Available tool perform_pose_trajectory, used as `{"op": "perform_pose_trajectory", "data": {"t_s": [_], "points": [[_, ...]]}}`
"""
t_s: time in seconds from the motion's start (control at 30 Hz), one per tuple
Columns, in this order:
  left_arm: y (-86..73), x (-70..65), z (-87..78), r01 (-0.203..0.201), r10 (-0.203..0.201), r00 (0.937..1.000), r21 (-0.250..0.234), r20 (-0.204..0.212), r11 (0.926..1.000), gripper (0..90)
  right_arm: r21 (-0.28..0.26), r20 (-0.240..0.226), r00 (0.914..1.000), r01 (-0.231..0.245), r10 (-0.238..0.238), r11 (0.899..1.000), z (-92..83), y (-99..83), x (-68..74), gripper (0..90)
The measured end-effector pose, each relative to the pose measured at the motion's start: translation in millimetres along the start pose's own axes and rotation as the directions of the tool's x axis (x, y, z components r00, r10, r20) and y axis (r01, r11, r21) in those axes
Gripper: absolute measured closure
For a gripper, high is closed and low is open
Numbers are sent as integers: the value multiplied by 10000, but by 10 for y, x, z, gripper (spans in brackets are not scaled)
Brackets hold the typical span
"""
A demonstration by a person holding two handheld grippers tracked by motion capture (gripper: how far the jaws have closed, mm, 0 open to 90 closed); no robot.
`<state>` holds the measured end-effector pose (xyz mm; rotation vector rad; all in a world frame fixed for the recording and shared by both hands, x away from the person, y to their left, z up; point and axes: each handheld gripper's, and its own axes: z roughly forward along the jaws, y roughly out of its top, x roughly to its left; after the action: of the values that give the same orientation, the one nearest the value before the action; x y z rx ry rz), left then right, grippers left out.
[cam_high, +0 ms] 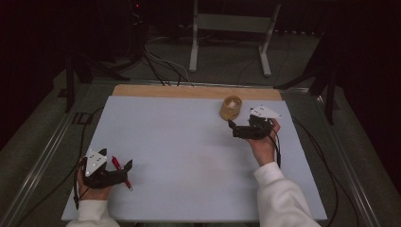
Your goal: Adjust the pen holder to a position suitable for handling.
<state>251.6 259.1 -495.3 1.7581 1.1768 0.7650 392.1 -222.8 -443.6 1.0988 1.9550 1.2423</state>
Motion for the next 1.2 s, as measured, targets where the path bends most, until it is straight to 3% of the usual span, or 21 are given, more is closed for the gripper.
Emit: {"op": "perform_pose_trajectory", "data": {"t_s": [0.47,0.57,0.9,0.97,1.07,1.2], "points": [[-3,2,11,30,-30,10000,3,33,10000,2,-215,87,10000,-32,34,9998,302,129,-37,0],[-4,0,21,-11,10,10000,51,56,10000,2,-180,44,9995,-311,312,9994,355,109,-74,0],[-4,-1,22,7,-8,10000,56,64,10000,2,195,365,9989,-298,291,9994,526,44,-111,1],[-4,1,23,10,-10,10000,63,63,10000,1,510,455,9985,-337,314,9981,564,64,-122,2],[-3,4,19,24,-25,10000,37,66,10000,1,357,552,9982,-236,216,9991,593,110,-137,41],[-4,6,19,52,-52,10000,14,79,10000,2,708,827,9966,-124,65,9974,671,97,-178,83]]}}
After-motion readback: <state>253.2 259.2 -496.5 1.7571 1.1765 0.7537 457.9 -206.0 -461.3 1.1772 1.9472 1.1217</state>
